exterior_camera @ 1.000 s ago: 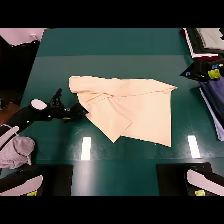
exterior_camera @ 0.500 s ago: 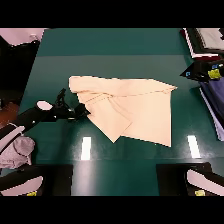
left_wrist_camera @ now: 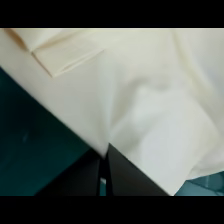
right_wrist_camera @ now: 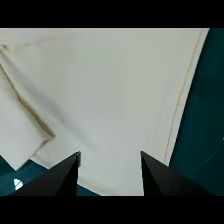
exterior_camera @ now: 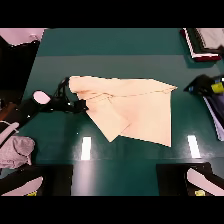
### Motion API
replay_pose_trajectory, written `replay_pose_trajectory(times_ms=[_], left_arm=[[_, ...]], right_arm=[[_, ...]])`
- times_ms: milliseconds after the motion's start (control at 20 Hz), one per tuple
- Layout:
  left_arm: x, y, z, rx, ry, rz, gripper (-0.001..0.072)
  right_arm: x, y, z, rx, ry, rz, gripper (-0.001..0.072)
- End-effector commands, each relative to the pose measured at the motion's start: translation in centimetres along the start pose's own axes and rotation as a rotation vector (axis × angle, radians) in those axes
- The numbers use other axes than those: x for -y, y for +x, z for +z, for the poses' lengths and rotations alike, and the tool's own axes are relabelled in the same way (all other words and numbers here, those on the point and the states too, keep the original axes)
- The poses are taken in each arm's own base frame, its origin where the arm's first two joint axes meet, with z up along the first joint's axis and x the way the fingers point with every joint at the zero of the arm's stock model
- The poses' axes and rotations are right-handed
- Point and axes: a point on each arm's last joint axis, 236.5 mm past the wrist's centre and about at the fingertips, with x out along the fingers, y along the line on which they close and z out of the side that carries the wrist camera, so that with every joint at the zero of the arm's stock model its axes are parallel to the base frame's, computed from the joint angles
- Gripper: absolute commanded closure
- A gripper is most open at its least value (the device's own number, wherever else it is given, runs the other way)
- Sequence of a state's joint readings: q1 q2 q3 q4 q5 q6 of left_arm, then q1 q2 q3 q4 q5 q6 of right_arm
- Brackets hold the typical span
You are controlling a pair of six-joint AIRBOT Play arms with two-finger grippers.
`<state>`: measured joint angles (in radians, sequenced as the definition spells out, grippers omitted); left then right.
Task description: Fold the shirts.
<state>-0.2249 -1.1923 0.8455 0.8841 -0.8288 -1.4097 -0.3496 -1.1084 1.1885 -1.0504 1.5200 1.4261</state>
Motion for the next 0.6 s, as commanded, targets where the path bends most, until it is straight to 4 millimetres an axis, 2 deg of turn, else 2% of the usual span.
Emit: replay_pose_trajectory(times_ms=[0, 100, 250, 400, 450, 550], left_arm=[[0.7, -5.3, 1.9, 0.008, 0.234, 0.113, 0.0682], [2.3, -7.5, 3.1, 0.06, 0.275, 0.106, 0.0682], [3.0, -8.2, 3.6, 0.085, 0.283, 0.097, 0.0682], [3.0, -8.2, 3.4, 0.073, 0.282, 0.096, 0.0682], [2.9, -8.2, 3.3, 0.069, 0.281, 0.096, 0.0682], [3.0, -8.2, 3.2, 0.066, 0.28, 0.094, 0.0682]], right_arm=[[3.9, 2.3, -6.6, -0.096, 0.17, 0.007, 0.028], [5.8, 4.7, -10.4, -0.127, 0.262, 0.014, 0.0281], [7.2, 7.9, -15.2, -0.172, 0.324, 0.026, 0.0281], [7.9, 9.9, -17.5, -0.179, 0.37, 0.027, 0.0282], [7.7, 10.3, -17.7, -0.191, 0.375, 0.038, 0.0317], [7.4, 10.7, -18.2, -0.238, 0.343, 0.041, 0.034]])
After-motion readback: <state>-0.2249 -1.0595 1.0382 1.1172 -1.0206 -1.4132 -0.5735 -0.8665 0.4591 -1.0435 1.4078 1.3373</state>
